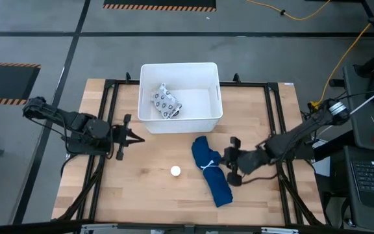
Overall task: Pick & place medical supplies in basket/bin
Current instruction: Put the blue patient gown into the white bin
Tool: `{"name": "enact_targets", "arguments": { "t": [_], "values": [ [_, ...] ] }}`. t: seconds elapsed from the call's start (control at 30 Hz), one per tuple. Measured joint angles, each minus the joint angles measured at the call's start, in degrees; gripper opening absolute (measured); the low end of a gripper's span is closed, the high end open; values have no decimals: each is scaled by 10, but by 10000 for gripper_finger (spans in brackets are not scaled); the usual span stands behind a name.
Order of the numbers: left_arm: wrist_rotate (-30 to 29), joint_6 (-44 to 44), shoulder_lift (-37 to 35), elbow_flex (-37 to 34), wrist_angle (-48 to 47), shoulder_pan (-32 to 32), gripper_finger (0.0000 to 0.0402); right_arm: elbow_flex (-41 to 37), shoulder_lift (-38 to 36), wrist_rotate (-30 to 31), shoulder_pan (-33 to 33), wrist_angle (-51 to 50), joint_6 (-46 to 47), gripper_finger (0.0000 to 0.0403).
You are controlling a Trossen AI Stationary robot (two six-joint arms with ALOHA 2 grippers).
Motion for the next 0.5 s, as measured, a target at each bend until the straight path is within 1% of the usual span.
{"name": "enact_targets", "arguments": {
  "t": [0.17, 0.33, 0.5],
  "values": [
    [2, 0, 0, 0, 22, 0, 2, 111, 88, 5, 39, -131, 97, 1],
    [2, 0, 1, 0, 26, 0, 9, 231, 168, 6, 76, -266, 198, 2],
    [2, 1, 1, 0, 26, 0, 12, 327, 223, 5, 100, -352, 256, 1]
  ]
}}
